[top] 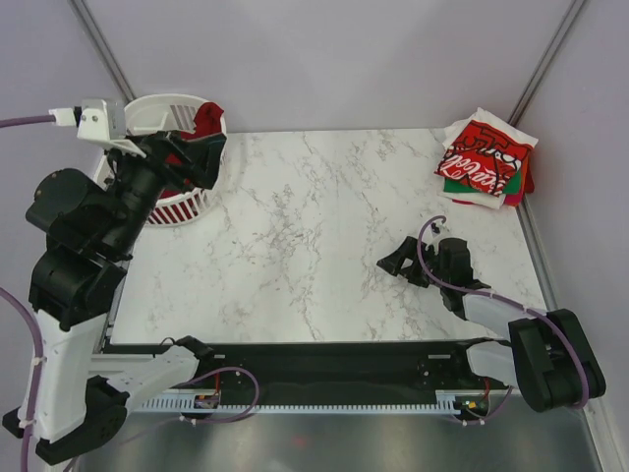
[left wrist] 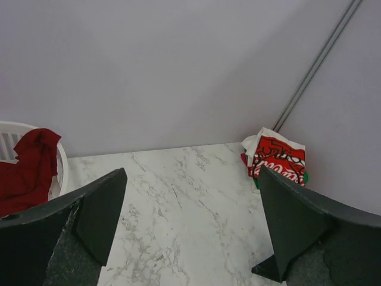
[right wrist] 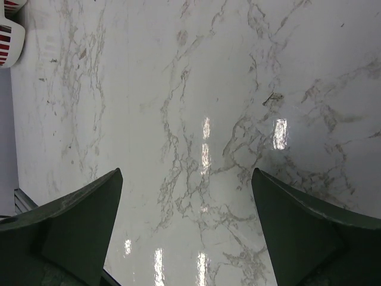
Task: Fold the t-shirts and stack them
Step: Grab the tshirt from the pile
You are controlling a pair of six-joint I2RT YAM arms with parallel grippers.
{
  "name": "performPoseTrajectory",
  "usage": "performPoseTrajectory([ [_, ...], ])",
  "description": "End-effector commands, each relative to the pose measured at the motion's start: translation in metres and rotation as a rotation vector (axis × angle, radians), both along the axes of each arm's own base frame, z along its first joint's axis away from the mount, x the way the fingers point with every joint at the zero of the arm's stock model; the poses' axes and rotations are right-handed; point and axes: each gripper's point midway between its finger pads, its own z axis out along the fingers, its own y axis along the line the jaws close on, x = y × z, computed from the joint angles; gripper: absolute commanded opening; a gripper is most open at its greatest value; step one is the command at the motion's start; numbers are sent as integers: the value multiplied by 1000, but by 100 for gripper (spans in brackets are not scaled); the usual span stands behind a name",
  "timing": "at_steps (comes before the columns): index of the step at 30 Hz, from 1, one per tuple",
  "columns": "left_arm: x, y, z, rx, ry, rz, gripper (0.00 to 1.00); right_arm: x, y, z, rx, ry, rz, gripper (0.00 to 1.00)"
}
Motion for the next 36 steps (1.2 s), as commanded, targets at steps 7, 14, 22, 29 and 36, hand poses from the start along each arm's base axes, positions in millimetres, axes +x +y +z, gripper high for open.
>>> performPoseTrajectory([
  [7,13,-42,13,184,-245,-171,100,11,10,30,62,-118,29,98],
  [14,109,6,-9,347,-163,235,99,6,14,44,105,-195,52,98],
  [22,260,59,-101,233,375,422,100,6,25,42,127,-175,123,98],
  [29,347,127,-212,116,590,448,100,6,27,32,117,-132,143,98],
  [36,376,163,-271,16,664,337,100,10,30,19,111,-67,151,98],
])
